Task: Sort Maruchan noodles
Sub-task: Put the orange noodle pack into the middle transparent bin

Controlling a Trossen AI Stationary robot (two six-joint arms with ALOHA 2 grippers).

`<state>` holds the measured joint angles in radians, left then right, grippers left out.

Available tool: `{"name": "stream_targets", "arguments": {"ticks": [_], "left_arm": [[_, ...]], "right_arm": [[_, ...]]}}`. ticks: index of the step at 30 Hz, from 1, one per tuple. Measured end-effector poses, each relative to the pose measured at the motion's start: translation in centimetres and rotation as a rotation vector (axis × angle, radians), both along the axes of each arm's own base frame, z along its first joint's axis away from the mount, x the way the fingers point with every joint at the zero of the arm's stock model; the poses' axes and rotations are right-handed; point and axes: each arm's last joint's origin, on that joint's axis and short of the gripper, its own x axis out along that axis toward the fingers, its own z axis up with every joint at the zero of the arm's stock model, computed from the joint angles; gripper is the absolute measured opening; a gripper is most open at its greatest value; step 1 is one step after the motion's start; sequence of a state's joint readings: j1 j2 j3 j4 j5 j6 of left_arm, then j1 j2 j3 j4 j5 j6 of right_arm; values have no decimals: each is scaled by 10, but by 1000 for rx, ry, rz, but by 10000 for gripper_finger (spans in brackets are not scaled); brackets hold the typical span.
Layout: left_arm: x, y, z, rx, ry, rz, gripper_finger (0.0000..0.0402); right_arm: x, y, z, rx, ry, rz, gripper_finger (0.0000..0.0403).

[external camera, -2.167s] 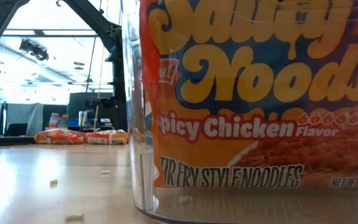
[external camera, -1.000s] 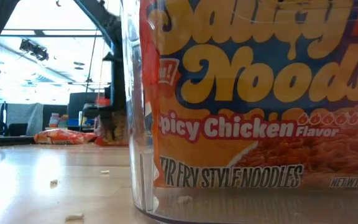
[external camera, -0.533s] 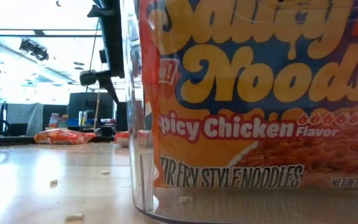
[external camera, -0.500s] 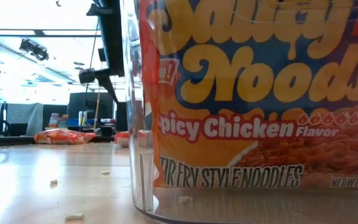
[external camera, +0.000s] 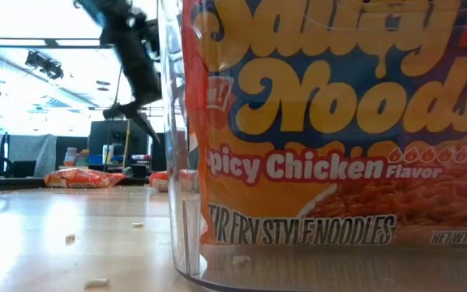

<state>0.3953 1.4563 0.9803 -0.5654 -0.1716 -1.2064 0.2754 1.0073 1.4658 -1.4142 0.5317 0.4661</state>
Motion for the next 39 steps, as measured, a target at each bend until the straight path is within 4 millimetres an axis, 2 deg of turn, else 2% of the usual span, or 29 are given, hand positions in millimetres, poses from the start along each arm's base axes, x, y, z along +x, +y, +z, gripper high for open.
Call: {"name": "stream_targets", "arguments": {"ticks": [3, 6, 12, 17, 22, 29, 36, 39], "left_arm": [[-18, 4, -13, -28, -128, -16, 219], [-33, 1, -34, -38, -163, 13, 219], [-40, -3, -68, -35, -261, -26, 219], [-61, 2, -94, -34, -295, 17, 205], [-72, 1, -103, 57, -423, -86, 181], [-73, -6, -110, 95, -353, -113, 177], [-67, -5, -105, 122, -436, -81, 211], [-67, -6, -111, 103, -400, -59, 226]], "right_arm": [[2, 1, -10, -38, 19, -20, 217], [7, 2, -23, -67, 49, -28, 217], [22, -2, -46, -126, 53, -61, 217], [35, -5, -56, -116, -12, -85, 217], [47, -12, -62, -119, -79, -117, 217], [61, -26, -61, -79, -178, -151, 217], [69, -37, -60, -46, -216, -173, 217], [74, -40, -61, -27, -229, -170, 217]]}}
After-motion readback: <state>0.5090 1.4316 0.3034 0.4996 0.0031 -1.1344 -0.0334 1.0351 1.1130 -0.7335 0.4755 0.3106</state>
